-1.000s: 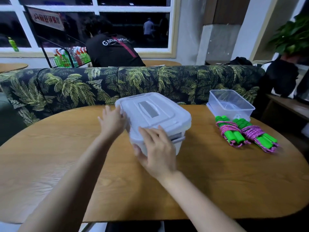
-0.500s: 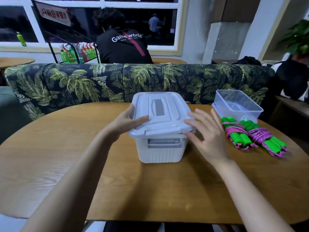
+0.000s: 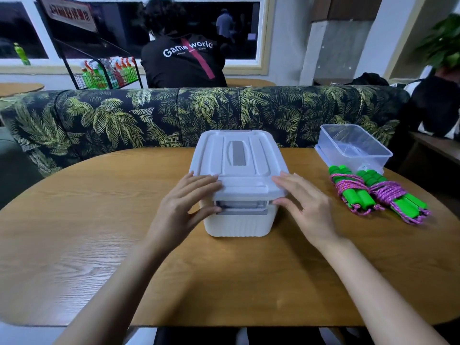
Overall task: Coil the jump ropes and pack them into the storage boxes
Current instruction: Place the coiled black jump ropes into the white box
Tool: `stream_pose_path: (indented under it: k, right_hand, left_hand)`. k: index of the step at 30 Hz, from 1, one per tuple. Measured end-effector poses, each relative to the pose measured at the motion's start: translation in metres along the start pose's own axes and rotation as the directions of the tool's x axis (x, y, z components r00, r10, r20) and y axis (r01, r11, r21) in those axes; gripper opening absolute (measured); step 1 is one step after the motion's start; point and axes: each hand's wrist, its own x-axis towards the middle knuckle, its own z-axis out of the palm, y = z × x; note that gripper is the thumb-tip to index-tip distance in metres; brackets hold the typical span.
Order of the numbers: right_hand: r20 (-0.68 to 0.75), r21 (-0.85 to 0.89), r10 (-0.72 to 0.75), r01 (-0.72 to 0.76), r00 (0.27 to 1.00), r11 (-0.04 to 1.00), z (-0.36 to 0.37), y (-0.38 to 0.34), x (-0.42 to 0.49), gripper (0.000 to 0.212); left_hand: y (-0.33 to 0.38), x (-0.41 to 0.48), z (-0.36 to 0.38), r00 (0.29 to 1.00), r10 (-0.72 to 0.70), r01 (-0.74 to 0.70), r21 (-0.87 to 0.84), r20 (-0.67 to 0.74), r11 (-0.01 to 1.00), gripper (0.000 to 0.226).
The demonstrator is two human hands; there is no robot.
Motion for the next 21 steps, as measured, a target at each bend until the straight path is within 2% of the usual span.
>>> stream_pose_path:
  k: [3, 6, 10, 15, 17, 21]
  right_hand:
    - [-0.018, 0.017, 0.005, -0.004, 1.0, 1.0, 0.002, -0.001, -0.001, 0.031]
    - [-0.011, 0.102, 0.076, -0.075, 0.997, 0.992, 0.007, -0.004, -0.011, 0.033]
    - [0.067, 0.174, 0.196, -0.204, 0.978, 0.963, 0.008, -0.007, -0.017, 0.047]
    - [0.158, 0.097, 0.201, -0.218, 0.967, 0.971, 0.0, -0.017, -0.013, 0.079]
    - [0.128, 0.051, 0.224, -0.232, 0.966, 0.971, 0.003, -0.024, -0.01, 0.079]
    - [-0.018, 0.045, 0.29, -0.289, 0.957, 0.956, 0.012, -0.034, -0.001, 0.062]
  left_hand:
    - [0.0, -0.006, 0.005, 1.0, -0.019, 0.019, -0.007, -0.006, 1.0, 0.049]
    - [0.004, -0.012, 0.012, 1.0, -0.014, 0.014, 0.011, -0.026, 1.0, 0.052]
    - [0.004, -0.011, 0.014, 0.998, -0.032, 0.033, 0.022, -0.05, 0.999, 0.055]
    - [0.004, -0.01, 0.011, 0.999, -0.031, 0.032, 0.05, -0.027, 0.998, 0.055]
    - [0.005, -0.01, 0.01, 0.999, -0.033, 0.035, 0.066, -0.04, 0.997, 0.052]
    - [0.01, -0.004, 0.013, 0.991, -0.076, 0.082, 0.055, -0.108, 0.995, 0.038]
